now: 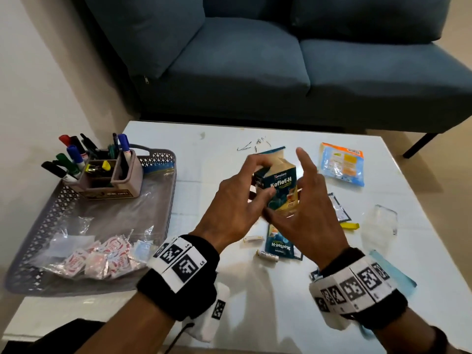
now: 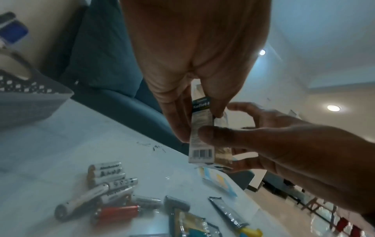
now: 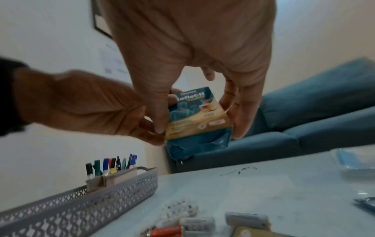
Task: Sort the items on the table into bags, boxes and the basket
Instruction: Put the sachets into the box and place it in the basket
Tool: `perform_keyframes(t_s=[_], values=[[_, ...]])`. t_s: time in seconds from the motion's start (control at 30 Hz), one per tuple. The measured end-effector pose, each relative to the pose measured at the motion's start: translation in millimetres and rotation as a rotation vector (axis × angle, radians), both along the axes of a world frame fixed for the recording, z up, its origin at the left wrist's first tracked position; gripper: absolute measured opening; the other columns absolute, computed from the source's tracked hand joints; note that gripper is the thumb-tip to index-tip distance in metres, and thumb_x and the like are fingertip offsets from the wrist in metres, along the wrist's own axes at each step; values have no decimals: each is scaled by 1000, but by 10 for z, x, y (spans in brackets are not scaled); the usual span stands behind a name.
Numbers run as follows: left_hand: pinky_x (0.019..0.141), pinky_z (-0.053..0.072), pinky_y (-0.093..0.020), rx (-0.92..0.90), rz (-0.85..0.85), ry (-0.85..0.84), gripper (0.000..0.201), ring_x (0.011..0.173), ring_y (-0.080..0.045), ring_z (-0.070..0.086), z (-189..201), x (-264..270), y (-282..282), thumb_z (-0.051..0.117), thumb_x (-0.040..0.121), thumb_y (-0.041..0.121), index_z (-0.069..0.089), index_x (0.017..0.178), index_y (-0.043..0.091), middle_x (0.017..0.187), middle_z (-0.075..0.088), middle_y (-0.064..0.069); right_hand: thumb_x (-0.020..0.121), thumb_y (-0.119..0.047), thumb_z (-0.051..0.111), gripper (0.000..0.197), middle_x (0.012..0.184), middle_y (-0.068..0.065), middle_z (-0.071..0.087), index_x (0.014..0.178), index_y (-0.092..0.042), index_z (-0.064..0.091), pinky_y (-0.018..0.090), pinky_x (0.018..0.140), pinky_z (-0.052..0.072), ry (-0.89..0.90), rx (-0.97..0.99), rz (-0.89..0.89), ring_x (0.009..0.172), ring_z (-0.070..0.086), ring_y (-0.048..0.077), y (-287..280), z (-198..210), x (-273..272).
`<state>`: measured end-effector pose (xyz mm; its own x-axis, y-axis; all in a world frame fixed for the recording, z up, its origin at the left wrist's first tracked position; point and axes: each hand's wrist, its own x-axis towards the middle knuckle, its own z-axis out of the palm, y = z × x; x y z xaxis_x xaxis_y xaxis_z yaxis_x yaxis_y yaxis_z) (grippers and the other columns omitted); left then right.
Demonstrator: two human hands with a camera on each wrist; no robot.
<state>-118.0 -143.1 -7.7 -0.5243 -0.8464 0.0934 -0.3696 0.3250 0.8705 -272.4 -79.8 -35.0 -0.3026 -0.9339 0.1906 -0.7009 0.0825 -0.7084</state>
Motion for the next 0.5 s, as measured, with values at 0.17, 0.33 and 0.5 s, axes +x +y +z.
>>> perform_keyframes(t_s=[0.17, 0.33, 0.5], values=[[79, 61, -27, -85, -98, -143, 62, 100, -13, 67, 0, 191, -52, 70, 95, 19, 39, 139, 50, 112, 60, 11, 81, -40, 81, 95, 140, -2, 40, 154, -46, 20, 28, 84, 60, 95, -7, 230, 107, 60, 9, -10, -4, -64], [82, 57, -38, -146, -98, -280, 45, 98, -13, 64, -29, 302, -66, 77, 89, 24, 44, 117, 37, 108, 65, 13, 88, -33, 78, 50, 125, -14, 56, 132, -35, 55, 30, 79, 60, 37, 27, 246, 95, 64, 4, -10, 46, -175], [76, 57, -45, -194, 3, -319, 45, 91, -21, 65, -45, 393, -108, 78, 87, 24, 40, 108, 33, 104, 65, 7, 86, -38, 78, 36, 108, -13, 65, 116, -28, 61, 19, 71, 55, -61, 218, 44, 83, 68, 0, -80, 2, -405]])
